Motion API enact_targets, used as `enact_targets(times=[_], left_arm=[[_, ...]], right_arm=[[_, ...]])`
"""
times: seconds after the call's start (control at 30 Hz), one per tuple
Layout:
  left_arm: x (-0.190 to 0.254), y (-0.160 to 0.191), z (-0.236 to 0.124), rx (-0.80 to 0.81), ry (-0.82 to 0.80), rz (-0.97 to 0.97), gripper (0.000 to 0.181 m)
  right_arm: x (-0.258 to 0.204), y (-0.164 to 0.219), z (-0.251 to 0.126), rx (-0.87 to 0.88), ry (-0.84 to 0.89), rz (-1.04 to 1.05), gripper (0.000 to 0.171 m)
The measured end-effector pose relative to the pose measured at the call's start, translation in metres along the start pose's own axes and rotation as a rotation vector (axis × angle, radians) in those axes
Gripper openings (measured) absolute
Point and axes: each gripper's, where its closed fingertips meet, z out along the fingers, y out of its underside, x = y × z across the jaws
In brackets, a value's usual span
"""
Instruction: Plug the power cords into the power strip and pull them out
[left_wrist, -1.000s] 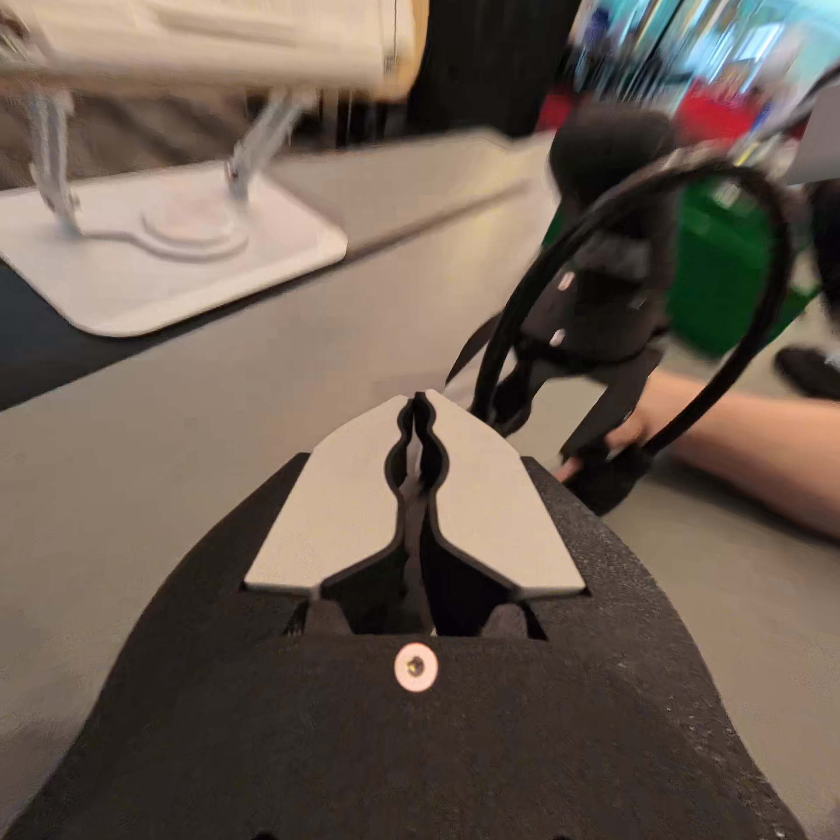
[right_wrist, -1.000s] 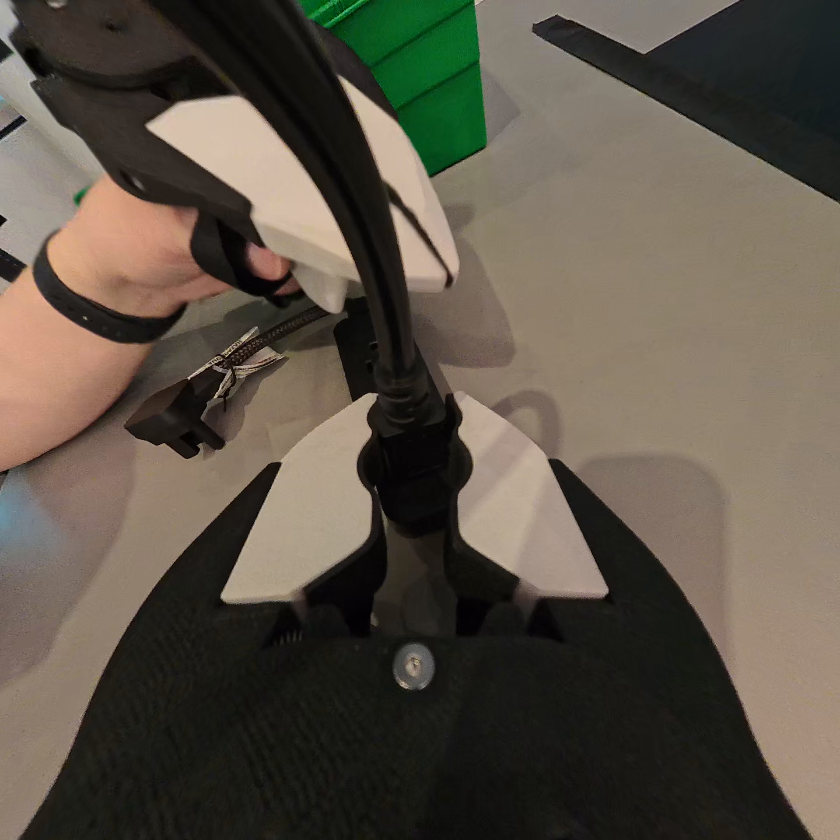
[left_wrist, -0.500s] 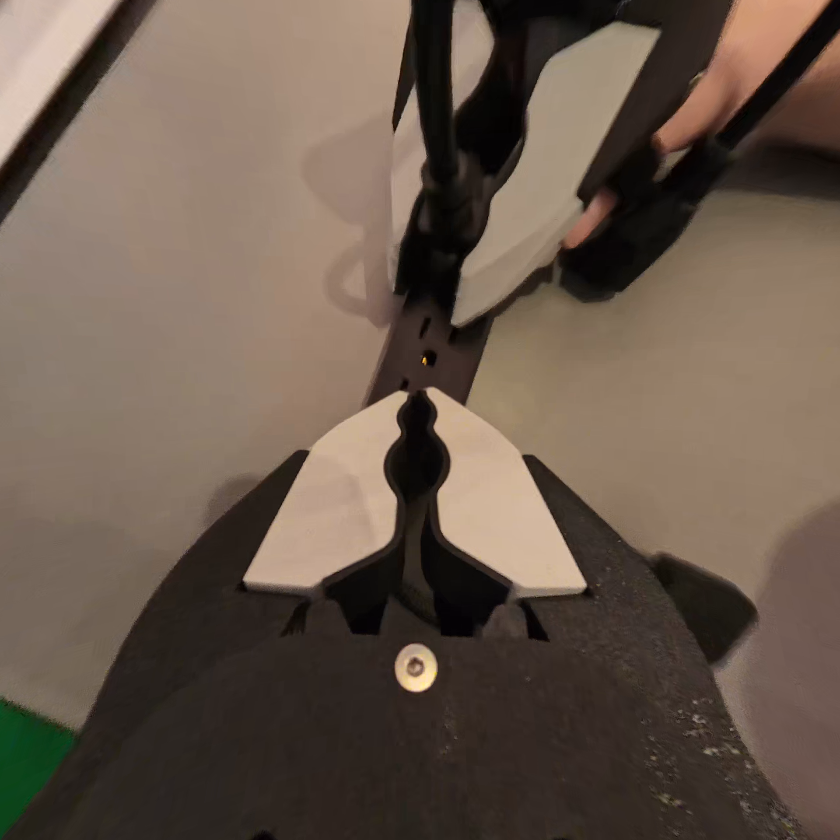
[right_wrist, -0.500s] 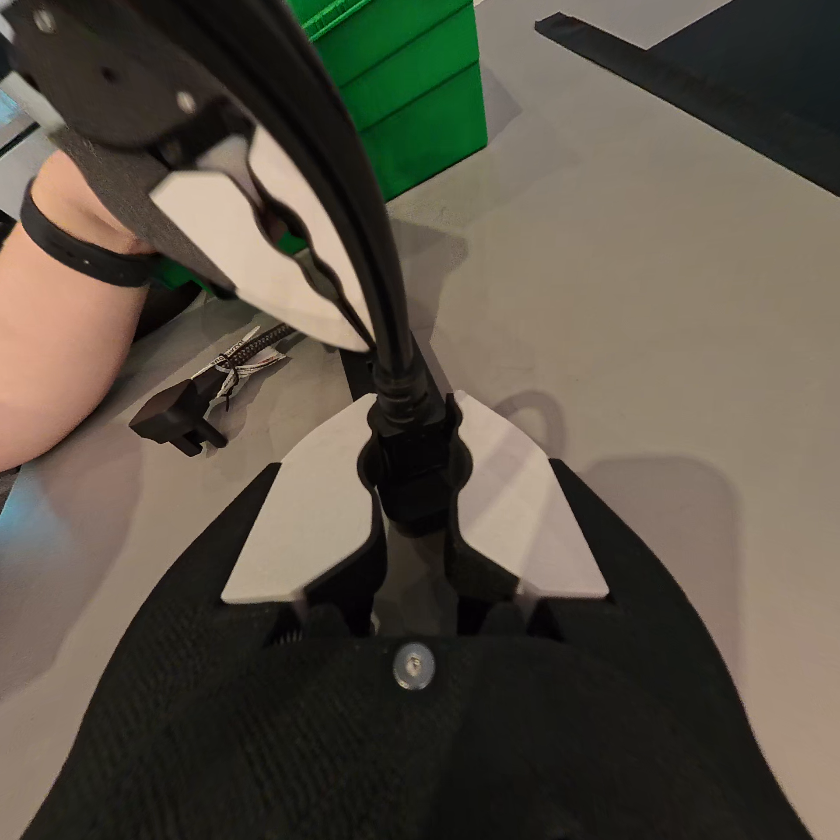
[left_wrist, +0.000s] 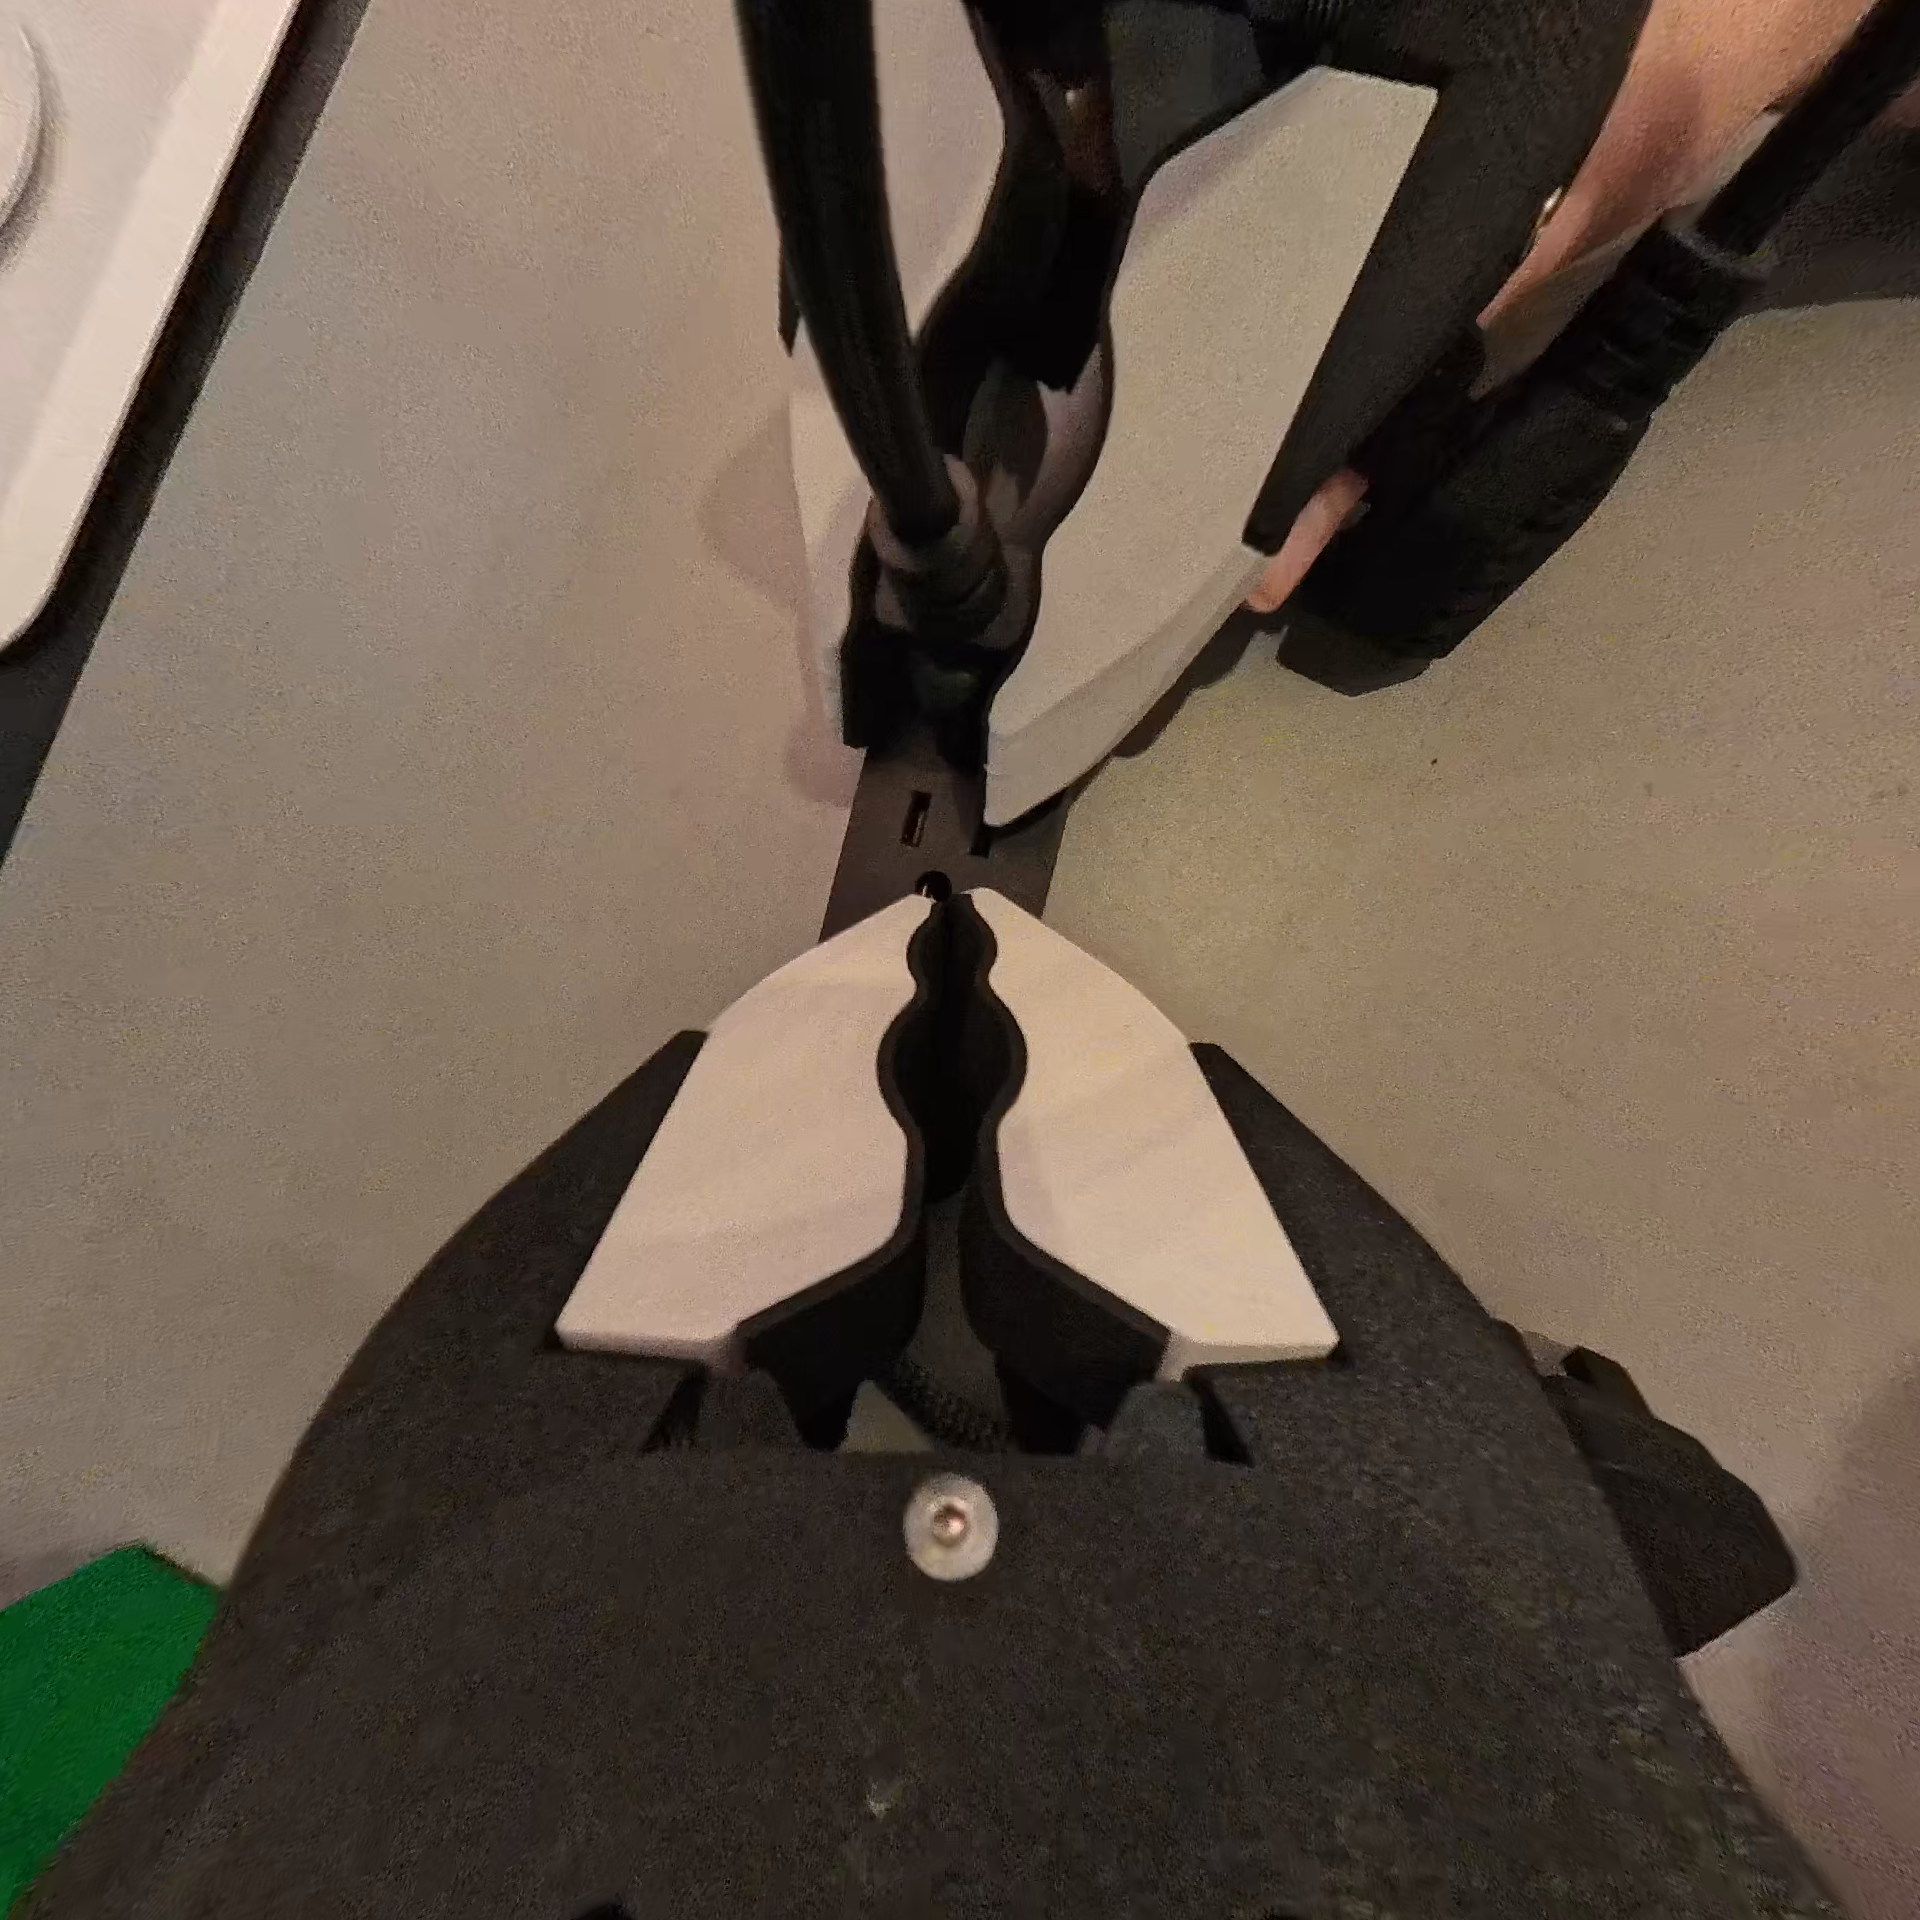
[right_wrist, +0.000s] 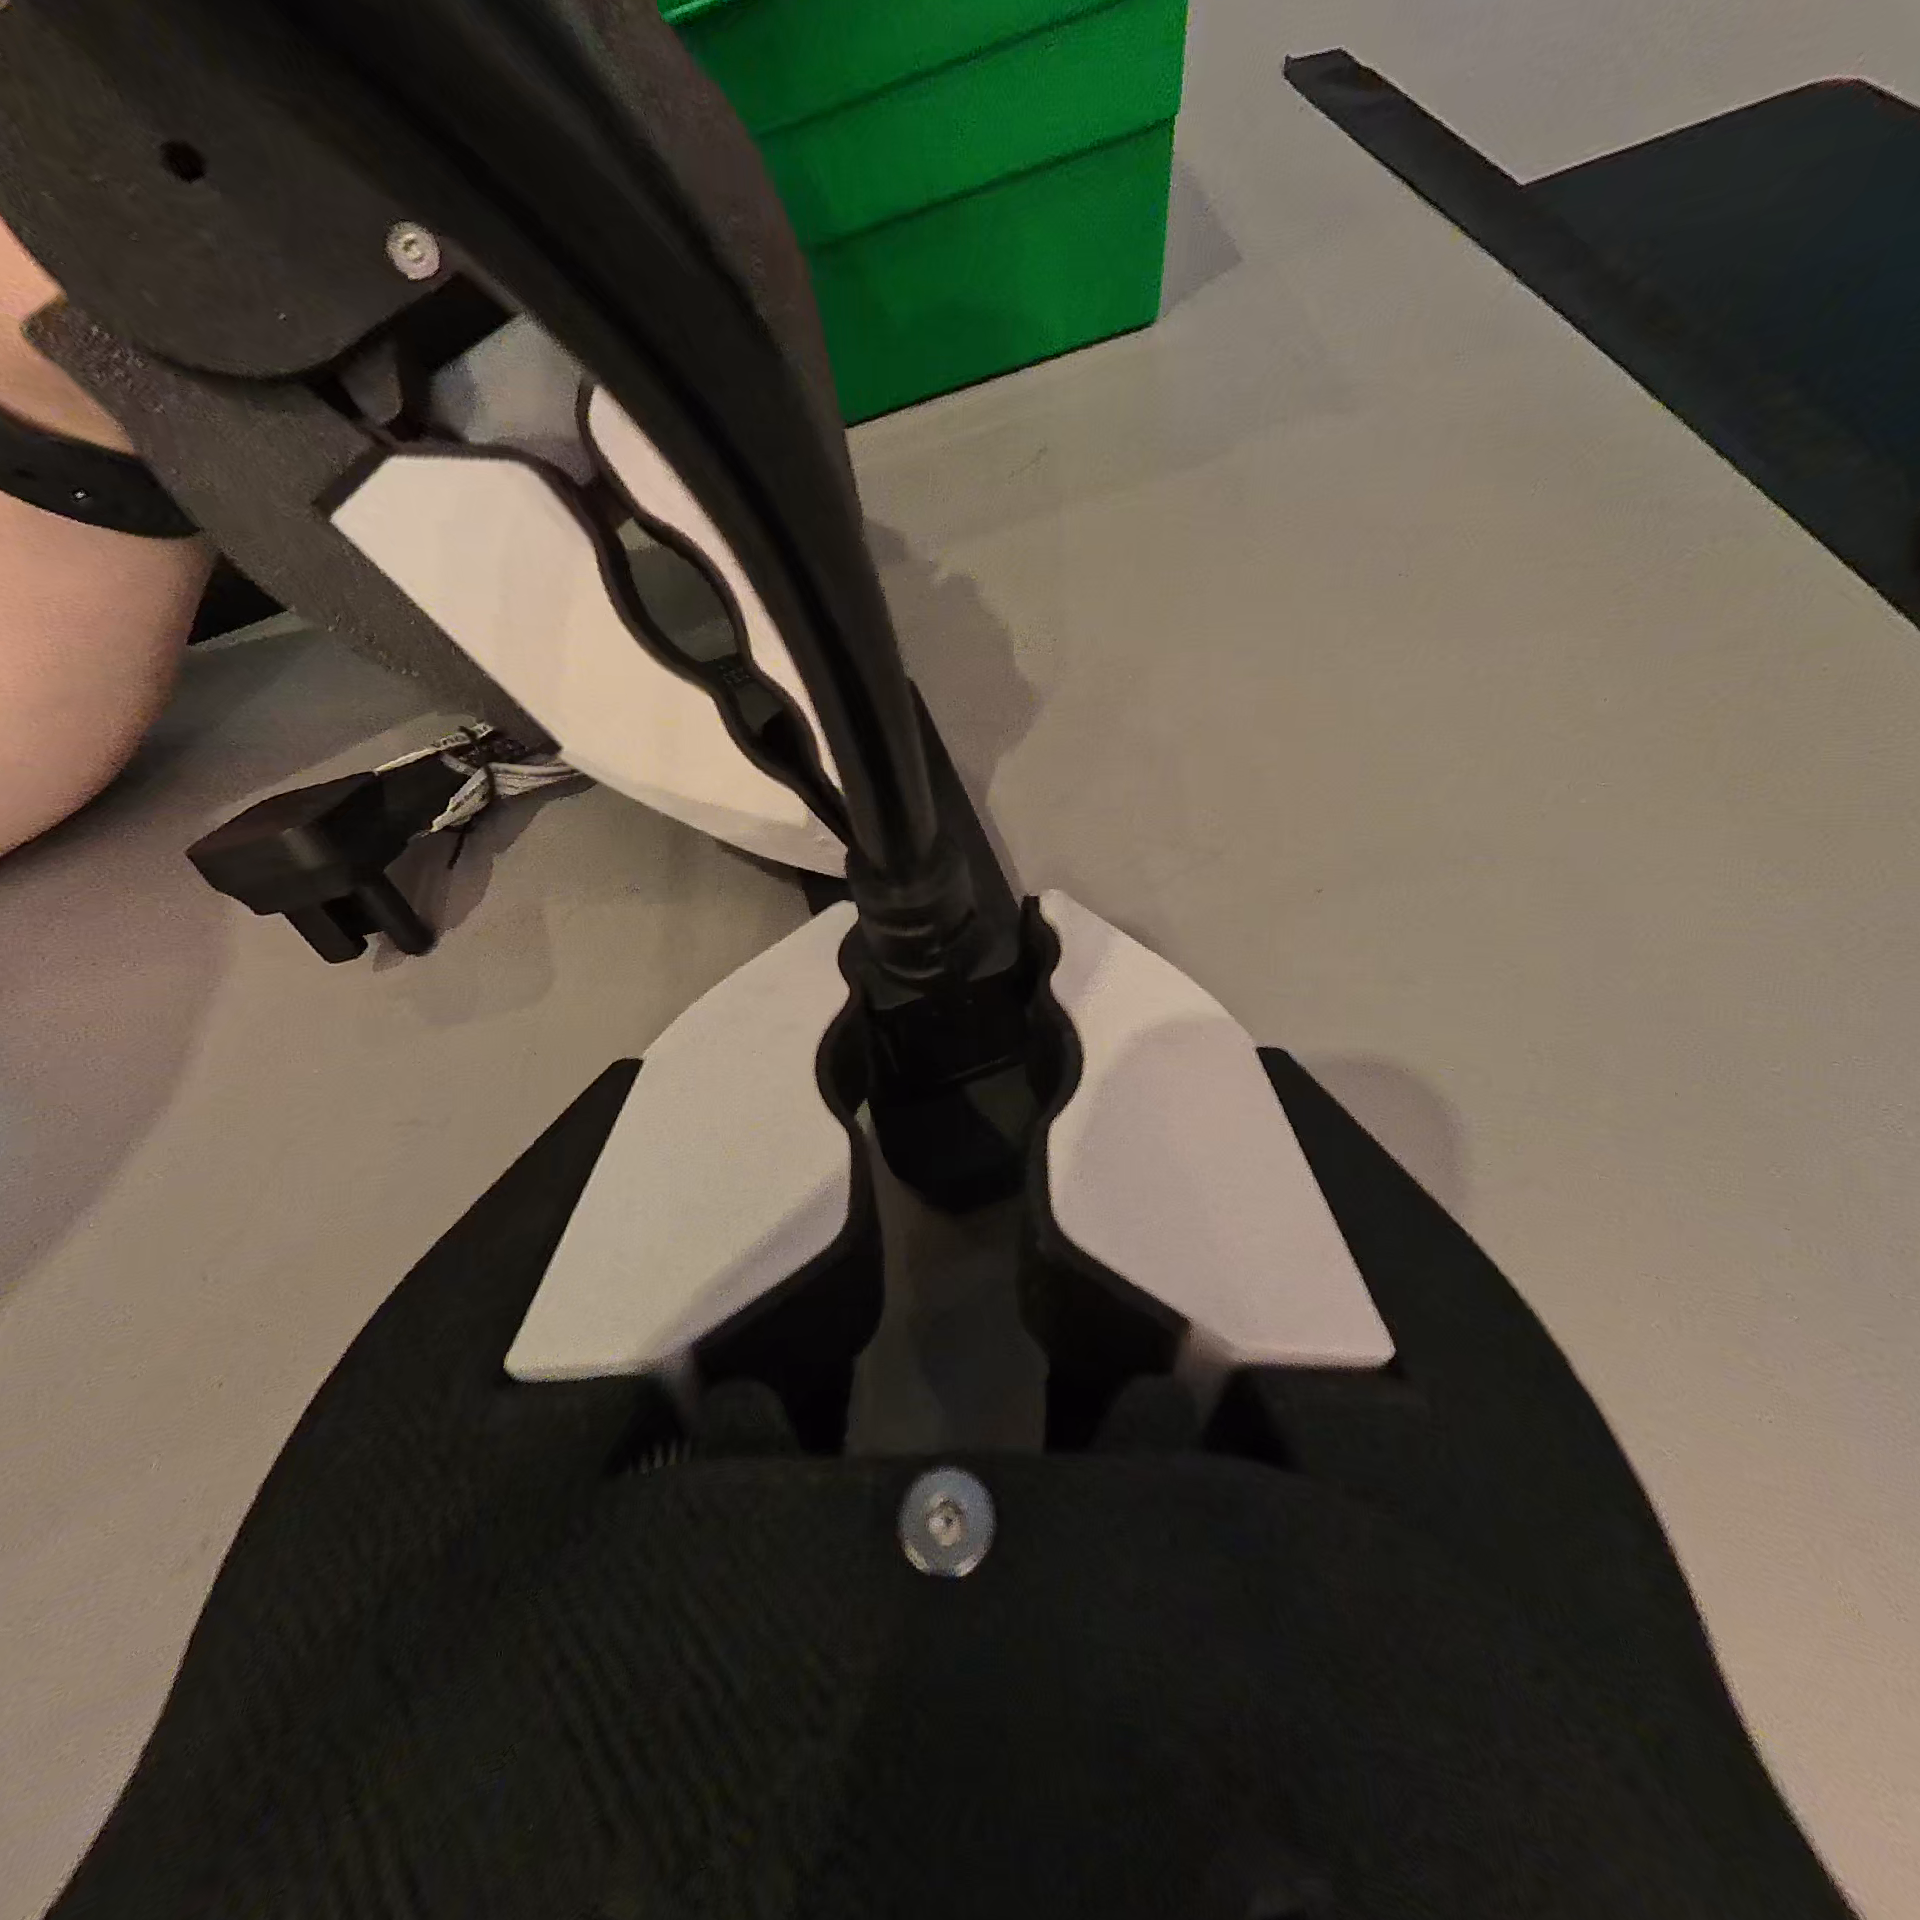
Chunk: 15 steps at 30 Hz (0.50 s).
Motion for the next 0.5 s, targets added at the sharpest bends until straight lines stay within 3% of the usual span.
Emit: enact_targets(times=[0.5], left_arm=[[-0.012, -0.010, 0.005, 0.027, -0.114, -0.028, 0.002]], right_arm=[[0.013, -0.007, 0.000, 0.035, -0.120, 0.348, 0.028]])
